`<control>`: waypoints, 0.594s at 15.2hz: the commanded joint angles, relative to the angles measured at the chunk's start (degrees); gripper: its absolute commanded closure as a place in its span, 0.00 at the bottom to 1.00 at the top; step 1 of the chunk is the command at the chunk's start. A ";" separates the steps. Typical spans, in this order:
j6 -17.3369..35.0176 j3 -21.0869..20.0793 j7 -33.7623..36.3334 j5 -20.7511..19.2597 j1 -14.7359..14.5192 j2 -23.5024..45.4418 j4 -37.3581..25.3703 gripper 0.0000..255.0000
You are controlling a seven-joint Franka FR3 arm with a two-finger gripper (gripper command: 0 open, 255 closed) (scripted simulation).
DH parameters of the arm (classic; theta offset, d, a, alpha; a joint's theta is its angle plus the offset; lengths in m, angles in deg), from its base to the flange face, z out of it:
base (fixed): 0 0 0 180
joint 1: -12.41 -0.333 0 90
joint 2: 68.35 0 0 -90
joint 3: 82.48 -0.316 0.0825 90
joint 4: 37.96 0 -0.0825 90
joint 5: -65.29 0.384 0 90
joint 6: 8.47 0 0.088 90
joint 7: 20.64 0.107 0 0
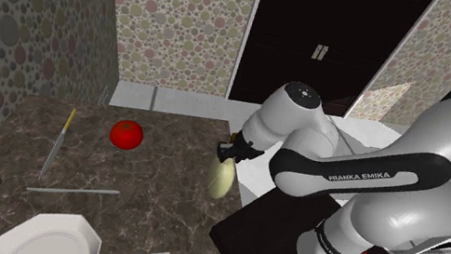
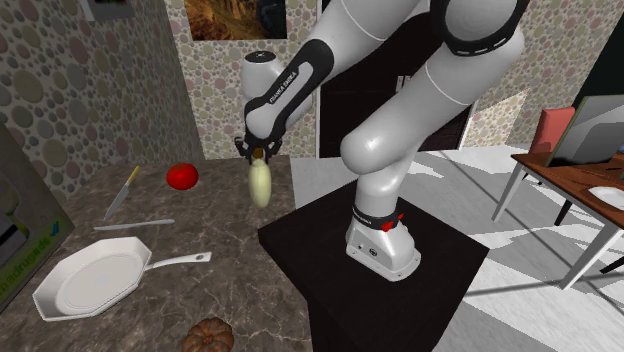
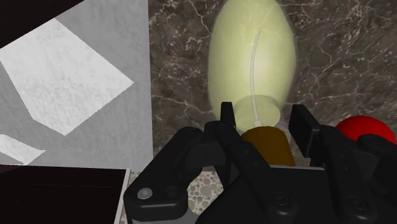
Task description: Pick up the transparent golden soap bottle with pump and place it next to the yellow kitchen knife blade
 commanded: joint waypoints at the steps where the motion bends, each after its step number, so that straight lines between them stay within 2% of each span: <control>1: -2.41 1.02 -0.54 0.16 -0.66 -1.85 -0.54 1.00; 9: -11.25 4.18 -2.04 -0.27 -1.70 -7.48 -3.79 1.00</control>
